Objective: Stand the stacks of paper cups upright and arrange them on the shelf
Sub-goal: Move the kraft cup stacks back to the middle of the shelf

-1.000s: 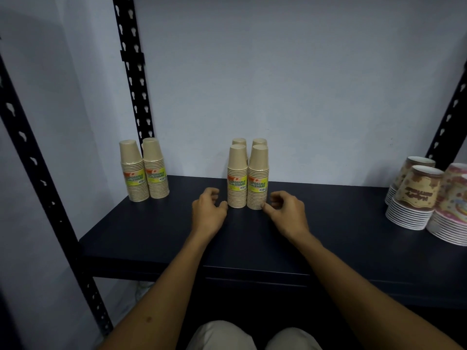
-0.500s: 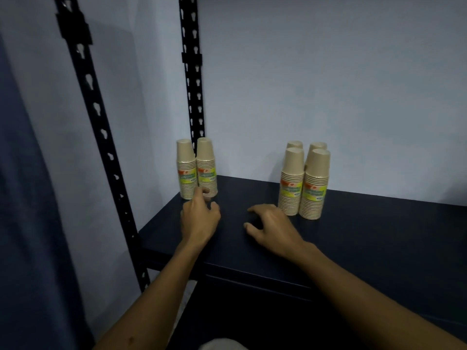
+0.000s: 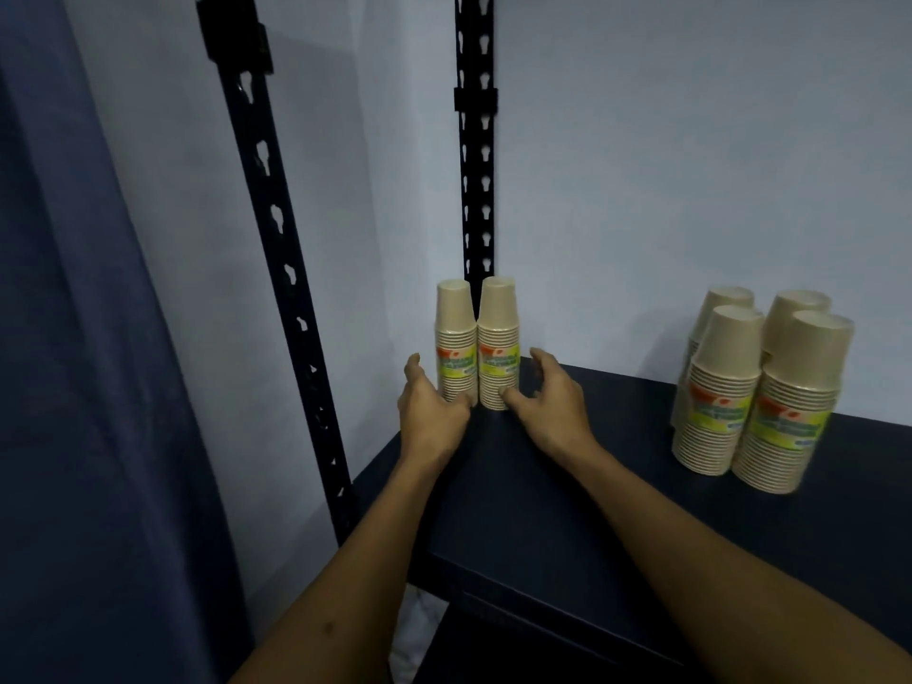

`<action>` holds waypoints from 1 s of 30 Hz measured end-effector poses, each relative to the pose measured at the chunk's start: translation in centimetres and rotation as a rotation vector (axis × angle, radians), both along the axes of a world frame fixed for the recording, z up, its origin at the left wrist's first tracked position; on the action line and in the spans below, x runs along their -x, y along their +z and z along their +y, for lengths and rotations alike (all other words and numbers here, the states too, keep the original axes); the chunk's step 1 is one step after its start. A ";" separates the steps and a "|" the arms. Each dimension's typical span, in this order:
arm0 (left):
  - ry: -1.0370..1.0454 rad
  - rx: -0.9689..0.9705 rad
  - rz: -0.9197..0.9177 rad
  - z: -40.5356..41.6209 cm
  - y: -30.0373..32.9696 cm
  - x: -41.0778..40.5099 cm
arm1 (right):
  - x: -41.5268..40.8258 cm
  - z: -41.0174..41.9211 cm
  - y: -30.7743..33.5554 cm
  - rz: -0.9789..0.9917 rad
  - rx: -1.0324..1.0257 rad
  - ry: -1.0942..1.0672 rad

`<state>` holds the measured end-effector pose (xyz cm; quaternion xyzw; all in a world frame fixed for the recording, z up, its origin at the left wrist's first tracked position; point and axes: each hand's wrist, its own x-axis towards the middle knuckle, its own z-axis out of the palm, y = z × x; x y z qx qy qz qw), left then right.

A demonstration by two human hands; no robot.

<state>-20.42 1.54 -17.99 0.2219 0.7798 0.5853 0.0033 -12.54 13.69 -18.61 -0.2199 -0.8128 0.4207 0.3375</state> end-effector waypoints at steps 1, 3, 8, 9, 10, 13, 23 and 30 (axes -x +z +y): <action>-0.017 -0.002 -0.007 0.1 -0.1 0.3 | 0.4 0.3 0.0 -0.010 0.015 0.014; -0.040 -0.003 0.010 0.2 -0.3 0.7 | 0.9 0.8 0.0 -0.002 0.031 0.074; -0.055 -0.071 0.019 0.2 -0.7 1.2 | 0.7 0.8 0.3 0.067 0.112 0.174; -0.065 -0.080 0.011 0.1 -0.7 1.1 | 0.4 0.7 0.3 0.073 0.119 0.174; -0.073 -0.090 0.004 0.0 -0.7 1.0 | 0.1 0.5 0.3 0.080 0.124 0.173; -0.107 -0.090 0.000 -0.4 -0.6 0.2 | -1.2 0.0 0.3 0.085 0.136 0.163; -0.316 -0.004 0.029 -2.4 0.1 -3.6 | -8.1 -1.7 0.1 0.067 0.144 0.123; -0.374 -0.002 0.013 -3.0 0.1 -6.9 | -13.2 -2.9 0.1 0.066 0.106 0.069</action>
